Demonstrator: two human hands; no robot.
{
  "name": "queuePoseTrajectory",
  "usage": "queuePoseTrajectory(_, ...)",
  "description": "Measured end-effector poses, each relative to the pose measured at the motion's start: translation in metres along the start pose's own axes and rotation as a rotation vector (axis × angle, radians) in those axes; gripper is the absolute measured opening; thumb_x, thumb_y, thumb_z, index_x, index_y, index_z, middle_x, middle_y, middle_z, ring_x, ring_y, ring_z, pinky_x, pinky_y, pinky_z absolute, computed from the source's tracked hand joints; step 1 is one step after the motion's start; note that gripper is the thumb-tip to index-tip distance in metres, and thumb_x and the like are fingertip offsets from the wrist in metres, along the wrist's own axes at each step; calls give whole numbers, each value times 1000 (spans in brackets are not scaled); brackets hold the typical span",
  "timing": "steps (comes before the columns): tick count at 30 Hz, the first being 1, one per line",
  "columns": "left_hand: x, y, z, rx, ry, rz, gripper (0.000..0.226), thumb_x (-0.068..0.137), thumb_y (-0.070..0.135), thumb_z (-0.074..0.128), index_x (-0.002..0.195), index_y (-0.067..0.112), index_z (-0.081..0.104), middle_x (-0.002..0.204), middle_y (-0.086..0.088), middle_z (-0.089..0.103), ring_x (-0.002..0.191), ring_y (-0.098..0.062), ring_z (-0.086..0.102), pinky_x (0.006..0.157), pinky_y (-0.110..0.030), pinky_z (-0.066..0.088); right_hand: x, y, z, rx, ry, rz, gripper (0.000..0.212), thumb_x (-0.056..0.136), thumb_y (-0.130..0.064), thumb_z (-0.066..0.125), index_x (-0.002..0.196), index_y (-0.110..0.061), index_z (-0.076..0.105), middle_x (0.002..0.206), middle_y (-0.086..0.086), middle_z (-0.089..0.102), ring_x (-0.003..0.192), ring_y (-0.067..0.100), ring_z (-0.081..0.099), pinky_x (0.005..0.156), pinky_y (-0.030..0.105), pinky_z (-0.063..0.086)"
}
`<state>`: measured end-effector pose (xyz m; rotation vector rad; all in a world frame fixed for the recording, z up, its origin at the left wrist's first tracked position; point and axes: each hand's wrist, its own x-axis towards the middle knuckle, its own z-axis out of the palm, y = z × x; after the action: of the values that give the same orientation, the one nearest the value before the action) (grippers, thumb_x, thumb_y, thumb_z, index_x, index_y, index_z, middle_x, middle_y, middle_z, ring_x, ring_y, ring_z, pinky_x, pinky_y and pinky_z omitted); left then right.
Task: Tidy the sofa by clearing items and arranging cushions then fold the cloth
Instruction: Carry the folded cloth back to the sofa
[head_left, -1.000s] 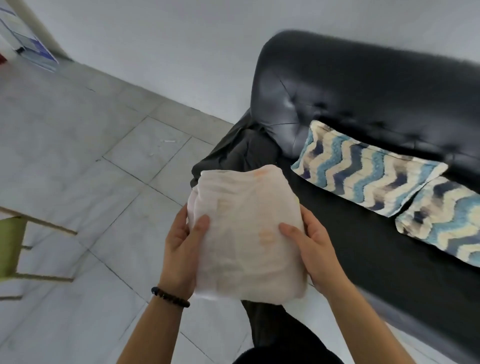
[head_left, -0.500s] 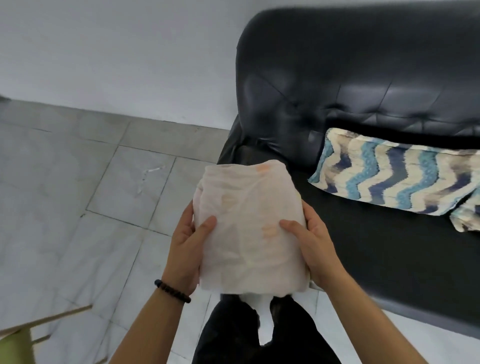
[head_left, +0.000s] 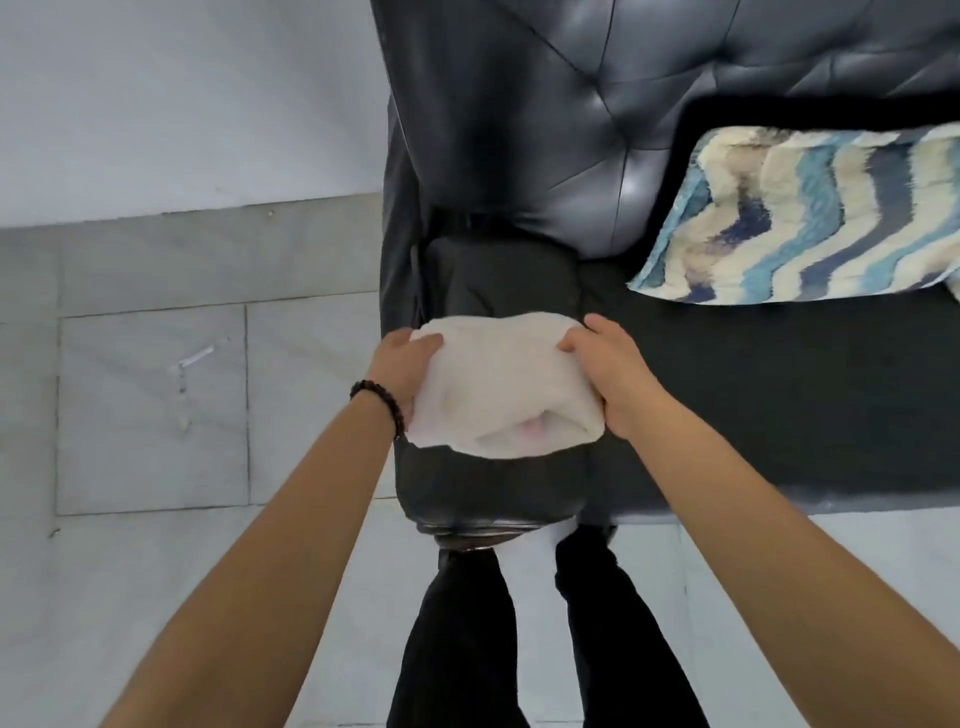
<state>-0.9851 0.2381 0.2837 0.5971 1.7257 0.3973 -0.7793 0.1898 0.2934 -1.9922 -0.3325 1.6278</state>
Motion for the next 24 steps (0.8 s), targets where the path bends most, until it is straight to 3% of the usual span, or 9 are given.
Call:
queuePoseTrajectory(2, 34, 4, -6, -17, 48, 163, 48, 88, 29, 63, 134, 25, 50, 132, -2, 55, 115, -25, 56, 100, -46, 46, 25, 0, 18, 89, 71, -121, 59, 84, -17, 59, 140, -31, 48, 130, -10, 52, 116, 17, 53, 101, 40, 48)
queuePoseTrajectory(5, 78, -6, -9, -111, 55, 367, 35, 87, 27, 65, 119, 39, 55, 127, 1, 60, 112, -20, 61, 94, -39, 53, 63, 16, 40, 222, 138, -342, 51, 80, -10, 60, 126, -32, 59, 120, -6, 63, 110, 14, 61, 95, 34, 52)
queuePoseTrajectory(8, 134, -35, -4, -112, 74, 447, 35, 86, 27, 65, 119, 37, 56, 123, 2, 64, 109, -16, 64, 89, -32, 55, 114, 48, 59, 256, 173, -432, 47, 79, -14, 59, 123, -32, 60, 126, -4, 65, 115, 15, 61, 98, 35, 51)
queuePoseTrajectory(10, 175, -64, 3, -14, 45, 365, 44, 87, 32, 63, 130, 28, 55, 128, 4, 62, 114, -16, 61, 95, -36, 53, 152, 76, 70, 103, 145, -366, 48, 86, -25, 58, 134, -28, 56, 134, -8, 59, 122, 11, 56, 105, 34, 47)
queuePoseTrajectory(13, 200, -103, 11, 254, 88, 164, 70, 93, 40, 54, 153, 20, 24, 155, 0, 34, 139, -19, 36, 115, -38, 31, 182, 113, 75, -308, 137, -256, 65, 91, -53, 51, 149, -26, 40, 152, -3, 41, 137, 15, 41, 116, 36, 33)
queuePoseTrajectory(15, 191, -120, 13, 391, 151, 302, 69, 97, 41, 47, 154, 22, 14, 161, -2, 17, 147, -18, 19, 118, -32, 18, 178, 131, 73, -463, 169, -368, 67, 98, -52, 47, 156, -26, 24, 163, 2, 17, 147, 16, 25, 116, 29, 26)
queuePoseTrajectory(19, 156, -153, 24, 713, 72, 581, 59, 101, 46, 34, 153, 33, 10, 163, -3, -8, 149, -23, -1, 115, -32, 4, 155, 160, 74, -826, 158, -742, 68, 101, -52, 40, 158, -27, 12, 165, 9, -7, 151, 26, 14, 107, 35, 38)
queuePoseTrajectory(22, 149, -181, 29, 794, 8, 522, 57, 101, 51, 23, 152, 40, 2, 162, -2, -13, 149, -25, -3, 121, -43, 4, 164, 182, 75, -977, 100, -697, 68, 101, -55, 33, 158, -27, 6, 165, 13, -6, 151, 31, 6, 117, 49, 29)
queuePoseTrajectory(24, 152, -189, 30, 810, 17, 519, 56, 101, 52, 20, 152, 41, -1, 162, -3, -12, 149, -26, 1, 121, -44, 7, 170, 184, 73, -1023, 103, -672, 67, 101, -58, 29, 157, -31, 3, 165, 9, -6, 152, 29, 5, 118, 49, 26)
